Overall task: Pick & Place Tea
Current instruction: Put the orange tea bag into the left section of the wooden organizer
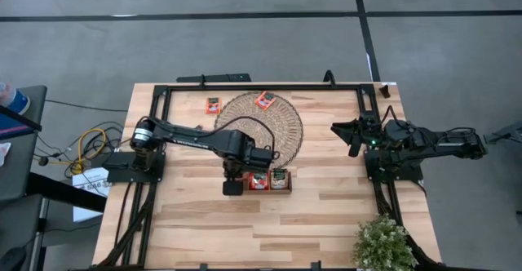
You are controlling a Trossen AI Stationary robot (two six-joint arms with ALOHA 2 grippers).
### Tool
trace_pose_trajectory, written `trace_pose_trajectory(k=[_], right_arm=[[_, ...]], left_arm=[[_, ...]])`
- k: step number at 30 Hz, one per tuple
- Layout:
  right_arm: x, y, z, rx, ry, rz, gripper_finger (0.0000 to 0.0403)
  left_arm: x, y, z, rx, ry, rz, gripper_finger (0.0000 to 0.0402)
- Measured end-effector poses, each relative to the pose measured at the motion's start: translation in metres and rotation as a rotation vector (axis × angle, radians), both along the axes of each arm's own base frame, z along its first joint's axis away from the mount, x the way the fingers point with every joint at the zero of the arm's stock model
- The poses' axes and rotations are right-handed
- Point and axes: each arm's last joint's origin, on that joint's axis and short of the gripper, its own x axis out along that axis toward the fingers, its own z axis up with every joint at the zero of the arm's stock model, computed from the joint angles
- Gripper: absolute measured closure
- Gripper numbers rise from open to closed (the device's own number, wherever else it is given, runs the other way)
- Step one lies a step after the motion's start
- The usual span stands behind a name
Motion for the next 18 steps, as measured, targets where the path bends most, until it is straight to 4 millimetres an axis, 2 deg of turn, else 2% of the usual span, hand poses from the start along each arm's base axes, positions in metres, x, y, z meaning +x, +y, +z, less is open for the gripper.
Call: trace_pose_trajectory(k=[18], right_arm=[[0.000,0.000,0.000,0.000,-0.002,0.002,0.0305]], left_arm=[[0.010,0.004,-0.016,-0.051,0.027,-0.060,0.0401]])
